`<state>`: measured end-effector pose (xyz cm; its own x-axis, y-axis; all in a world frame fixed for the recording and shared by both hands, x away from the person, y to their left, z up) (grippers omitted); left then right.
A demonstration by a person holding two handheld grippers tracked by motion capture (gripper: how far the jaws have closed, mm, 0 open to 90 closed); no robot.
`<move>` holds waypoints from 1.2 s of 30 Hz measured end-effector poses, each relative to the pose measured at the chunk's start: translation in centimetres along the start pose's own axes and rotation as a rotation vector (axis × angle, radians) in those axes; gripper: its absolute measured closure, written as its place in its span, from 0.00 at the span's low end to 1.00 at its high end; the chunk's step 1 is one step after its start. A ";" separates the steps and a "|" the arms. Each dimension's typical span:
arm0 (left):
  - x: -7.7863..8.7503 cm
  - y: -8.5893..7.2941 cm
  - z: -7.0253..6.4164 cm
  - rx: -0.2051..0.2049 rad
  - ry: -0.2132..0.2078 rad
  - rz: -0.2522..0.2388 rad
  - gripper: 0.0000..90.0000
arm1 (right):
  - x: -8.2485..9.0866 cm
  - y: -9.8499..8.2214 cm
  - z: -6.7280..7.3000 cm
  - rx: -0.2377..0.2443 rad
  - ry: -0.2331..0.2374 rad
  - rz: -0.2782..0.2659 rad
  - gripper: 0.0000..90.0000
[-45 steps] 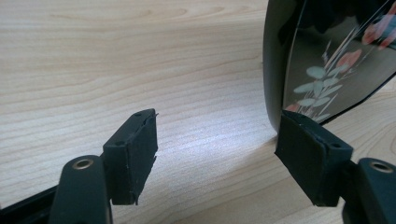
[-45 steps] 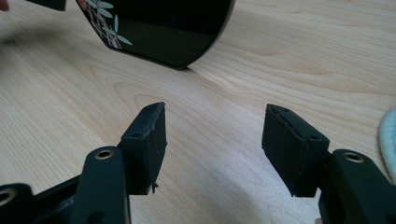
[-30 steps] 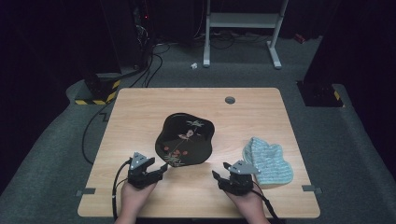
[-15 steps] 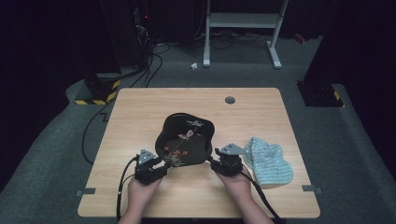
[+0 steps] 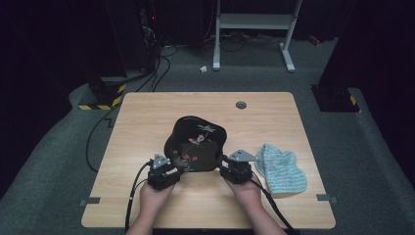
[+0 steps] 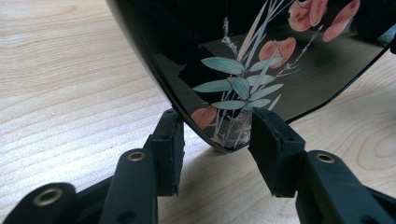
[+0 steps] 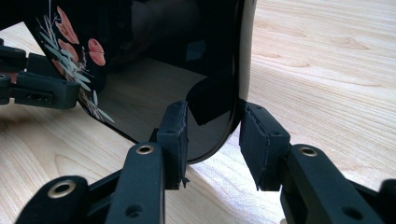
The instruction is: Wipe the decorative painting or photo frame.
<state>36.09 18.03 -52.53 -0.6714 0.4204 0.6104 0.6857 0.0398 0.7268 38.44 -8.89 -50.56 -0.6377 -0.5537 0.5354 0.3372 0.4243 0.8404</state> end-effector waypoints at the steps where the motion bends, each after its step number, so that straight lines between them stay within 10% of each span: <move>1: -0.1 0.0 0.0 -0.002 0.000 0.001 0.61 | 0.0 0.0 0.0 0.001 -0.002 0.000 0.68; 19: 1.6 -1.7 1.9 -0.084 0.067 0.035 0.42 | 1.6 -0.4 0.0 0.022 -0.001 0.001 0.40; 24: 4.1 -3.3 4.7 -0.138 0.163 0.058 0.31 | 3.1 -2.3 -0.4 0.046 -0.018 0.060 0.33; 29: 5.9 -4.6 6.9 -0.128 0.131 0.107 0.00 | 3.9 -5.2 -0.4 0.066 -0.012 0.172 0.29; 36: 6.6 -4.9 7.7 -0.092 0.160 0.067 0.04 | 4.0 -6.5 -0.3 0.082 -0.008 0.217 0.24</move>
<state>30.50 27.53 -54.47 -0.6659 0.2698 0.6956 0.7069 -0.0697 0.7038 33.92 -14.04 -53.85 -0.5623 -0.4373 0.7019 0.4095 0.5901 0.6957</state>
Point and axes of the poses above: each handheld gripper's, and its own axes: x roughly backward along the jaws, y roughly out of its top, z roughly to its left, the point moved 1 cm from there along -x, roughly forward along the jaws, and after that the axes turned 11 degrees about x, right-handed, at the moved point
